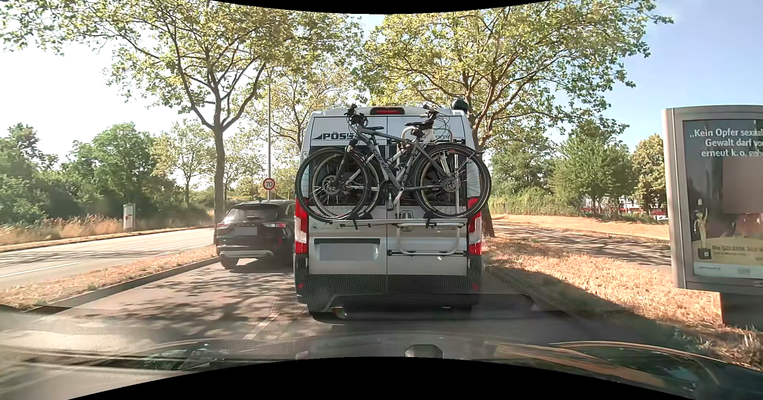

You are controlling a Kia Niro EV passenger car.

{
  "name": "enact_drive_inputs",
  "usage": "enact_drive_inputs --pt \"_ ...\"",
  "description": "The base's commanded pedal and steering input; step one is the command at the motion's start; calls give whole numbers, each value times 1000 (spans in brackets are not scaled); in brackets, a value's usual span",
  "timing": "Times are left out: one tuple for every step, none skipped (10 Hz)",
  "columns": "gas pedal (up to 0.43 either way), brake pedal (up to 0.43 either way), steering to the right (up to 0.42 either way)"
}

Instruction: Follow the waypoints while adhering to traffic rules and regulations

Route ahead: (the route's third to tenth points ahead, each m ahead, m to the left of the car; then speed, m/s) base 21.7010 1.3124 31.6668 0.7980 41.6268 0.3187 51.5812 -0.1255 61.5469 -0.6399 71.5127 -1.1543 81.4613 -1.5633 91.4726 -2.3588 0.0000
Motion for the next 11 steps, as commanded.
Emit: enact_drive_inputs --pt "0 177 23" --pt "0 177 23" --pt "0 165 23" --pt "0 134 23" --pt "0 6 23" --pt "0 0 23" --pt "0 0 23" --pt "0 0 23" --pt "0 0 23" --pt "0 0 24" --pt "8 0 26"
